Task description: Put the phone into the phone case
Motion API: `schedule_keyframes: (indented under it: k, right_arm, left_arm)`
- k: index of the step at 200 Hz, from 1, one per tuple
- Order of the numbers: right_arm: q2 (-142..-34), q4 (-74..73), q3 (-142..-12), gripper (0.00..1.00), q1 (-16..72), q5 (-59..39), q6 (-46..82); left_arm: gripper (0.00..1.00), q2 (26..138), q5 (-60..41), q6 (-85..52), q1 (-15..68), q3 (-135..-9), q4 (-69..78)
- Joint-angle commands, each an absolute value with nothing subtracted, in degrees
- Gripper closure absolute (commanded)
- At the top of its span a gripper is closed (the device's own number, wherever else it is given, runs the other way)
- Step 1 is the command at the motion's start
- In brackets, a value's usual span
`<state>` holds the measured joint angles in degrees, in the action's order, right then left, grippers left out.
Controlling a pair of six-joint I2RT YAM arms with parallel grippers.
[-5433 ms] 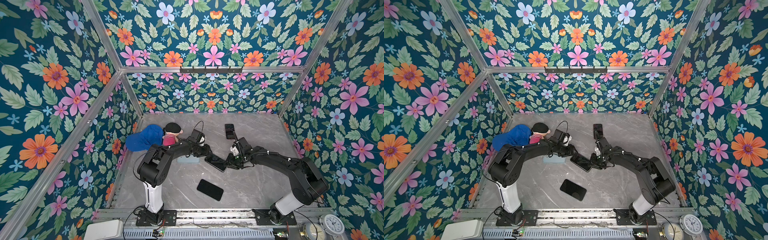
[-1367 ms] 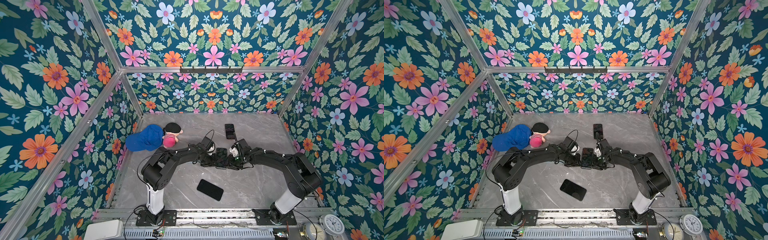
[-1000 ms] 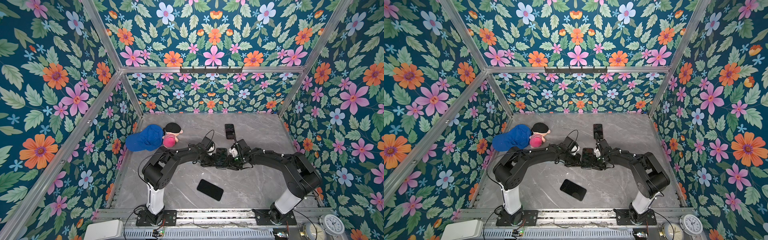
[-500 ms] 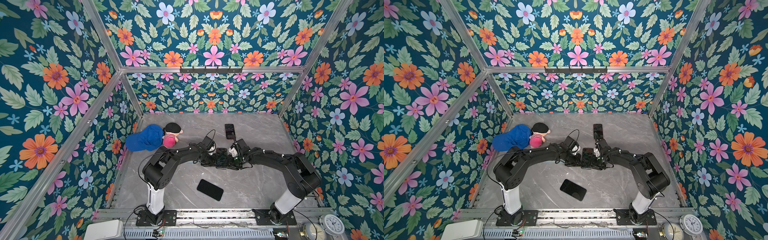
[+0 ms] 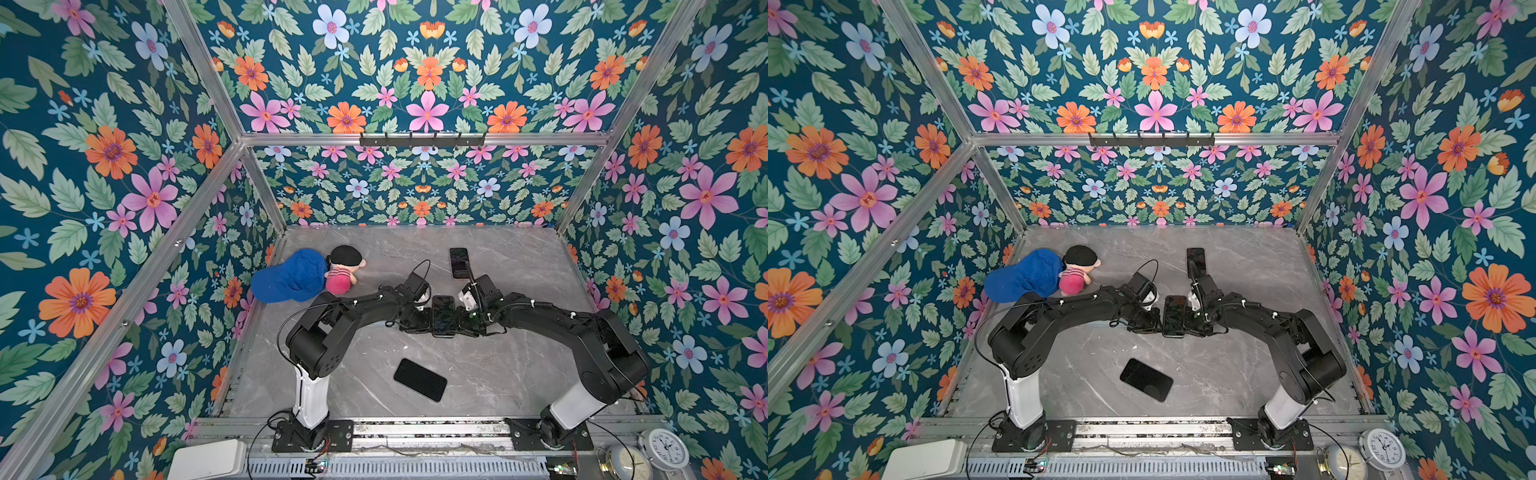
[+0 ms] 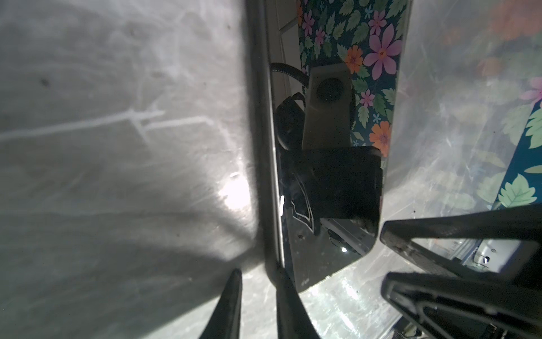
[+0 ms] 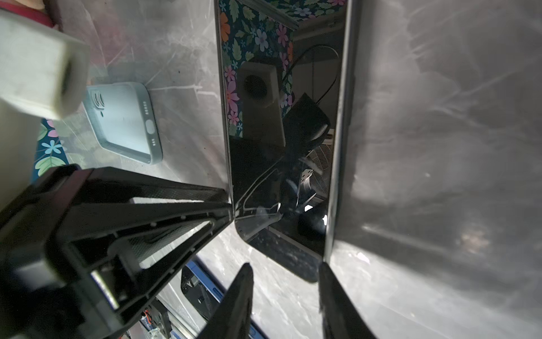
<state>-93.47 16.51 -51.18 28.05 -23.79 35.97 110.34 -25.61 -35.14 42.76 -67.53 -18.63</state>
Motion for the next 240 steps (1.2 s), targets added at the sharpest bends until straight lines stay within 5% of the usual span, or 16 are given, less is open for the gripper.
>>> schedule_keyframes:
  k: [1, 168, 240]
  right_arm:
    - [-93.5, 17.0, -51.2, 0.62, 28.1, -23.4, 35.8]
    - [-93.8, 18.9, -51.4, 0.63, 28.1, -20.7, 35.3]
    - [-94.5, 18.2, -51.4, 0.66, 28.1, -21.6, 35.4]
  left_arm:
    - [0.75, 110.9, -25.1, -34.1, 42.8, -67.4, -19.5]
    - [0.69, 110.0, -28.2, -36.4, 42.9, -67.6, -14.8]
    - [0.79, 111.0, -28.7, -36.4, 42.9, -67.1, -14.6]
